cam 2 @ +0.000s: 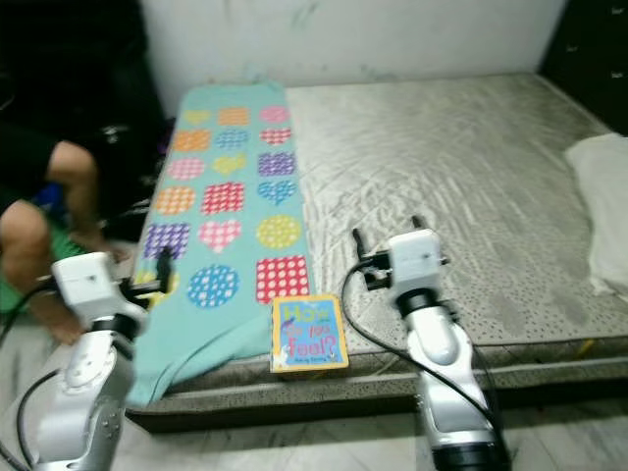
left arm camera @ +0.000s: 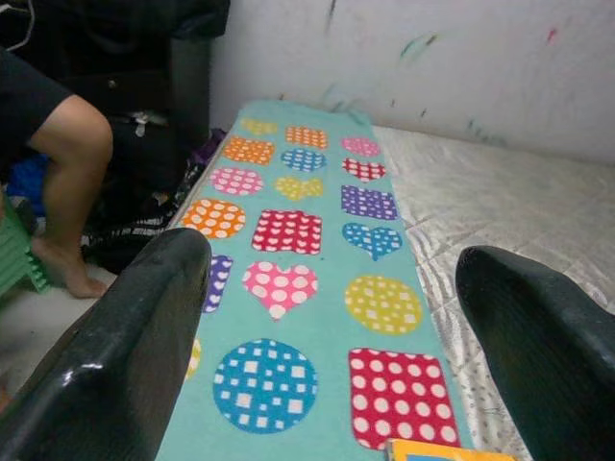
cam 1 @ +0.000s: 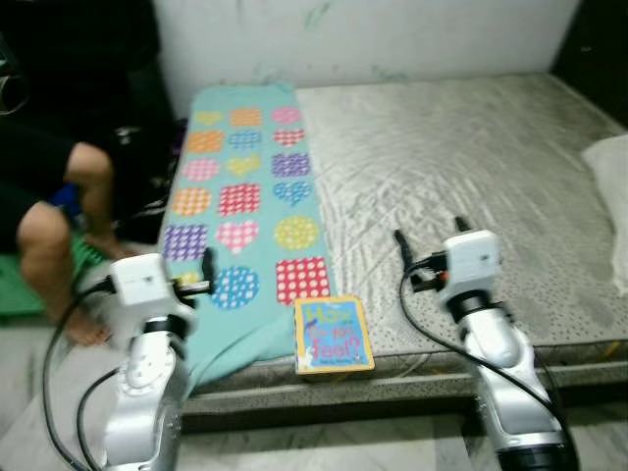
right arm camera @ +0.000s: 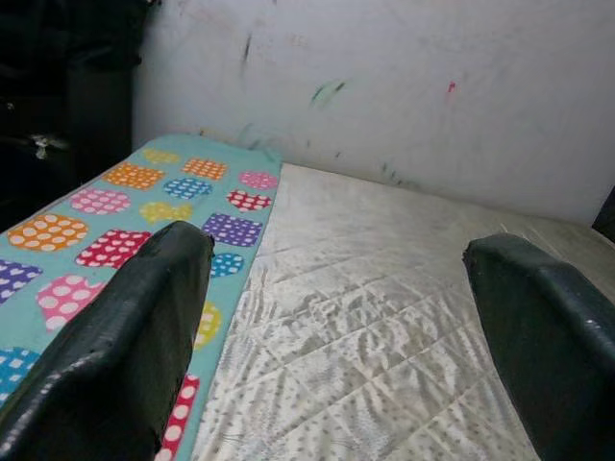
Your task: Clean up the room
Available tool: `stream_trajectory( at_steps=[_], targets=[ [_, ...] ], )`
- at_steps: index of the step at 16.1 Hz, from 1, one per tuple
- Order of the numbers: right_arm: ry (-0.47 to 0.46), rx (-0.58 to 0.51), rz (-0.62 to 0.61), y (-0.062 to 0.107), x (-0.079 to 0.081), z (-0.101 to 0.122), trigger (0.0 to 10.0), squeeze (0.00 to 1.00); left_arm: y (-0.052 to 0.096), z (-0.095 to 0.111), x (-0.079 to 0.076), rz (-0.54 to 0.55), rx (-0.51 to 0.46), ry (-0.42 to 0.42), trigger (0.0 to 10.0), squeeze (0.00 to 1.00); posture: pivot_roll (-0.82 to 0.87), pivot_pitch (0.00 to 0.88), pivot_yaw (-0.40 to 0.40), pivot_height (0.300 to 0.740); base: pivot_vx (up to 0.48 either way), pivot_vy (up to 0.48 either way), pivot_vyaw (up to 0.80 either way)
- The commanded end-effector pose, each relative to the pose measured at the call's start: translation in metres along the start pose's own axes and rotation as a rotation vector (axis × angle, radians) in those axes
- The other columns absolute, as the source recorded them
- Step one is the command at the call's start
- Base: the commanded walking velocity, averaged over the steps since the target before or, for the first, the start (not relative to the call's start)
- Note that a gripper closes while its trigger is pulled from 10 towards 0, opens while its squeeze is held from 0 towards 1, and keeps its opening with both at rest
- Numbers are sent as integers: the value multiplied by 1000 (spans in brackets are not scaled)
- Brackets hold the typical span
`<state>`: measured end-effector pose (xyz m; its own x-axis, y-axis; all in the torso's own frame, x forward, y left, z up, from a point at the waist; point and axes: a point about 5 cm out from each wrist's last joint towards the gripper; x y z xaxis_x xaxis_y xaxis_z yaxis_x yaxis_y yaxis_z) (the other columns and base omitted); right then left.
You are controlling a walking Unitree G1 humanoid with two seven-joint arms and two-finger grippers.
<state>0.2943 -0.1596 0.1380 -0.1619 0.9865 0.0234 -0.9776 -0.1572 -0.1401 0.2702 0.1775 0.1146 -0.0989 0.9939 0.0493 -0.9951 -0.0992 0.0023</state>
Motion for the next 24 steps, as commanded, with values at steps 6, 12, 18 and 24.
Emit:
stream_trajectory(
  at_steps=[6, 12, 18, 24],
  targets=[
    [-14, -12, 25, -3, 7, 2, 10000, 0, 2, 6, 4, -28, -47, 0, 10000, 0, -89, 54, 24, 740, 94, 0, 71],
    [-34, -17, 21, -4, 7, 2, 10000, 0, 1, 6, 3, -44, -55, -6, 10000, 0, -87, 44, 27, 740, 323, 0, 0],
    [-30, -20, 23, -5, 7, 2, 10000, 0, -1, 5, 4, -10, -33, -8, 10000, 0, -83, 42, 29, 740, 46, 0, 0],
    [-6, -22, 28, -4, 8, 2, 10000, 0, -2, 5, 4, -6, -24, -16, 10000, 0, -86, 51, 30, 740, 0, 0, 487]
  ],
)
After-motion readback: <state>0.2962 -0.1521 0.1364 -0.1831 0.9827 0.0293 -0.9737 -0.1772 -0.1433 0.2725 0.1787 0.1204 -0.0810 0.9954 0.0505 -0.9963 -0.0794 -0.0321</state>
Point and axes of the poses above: a point about 5 cm out from each wrist's last joint towards the gripper, its own y axis pointing back from the gripper into the wrist, its own z axis along the axis of the wrist's last joint, x = y × z, and after that the axes turned 13 degrees about -y, right-handed
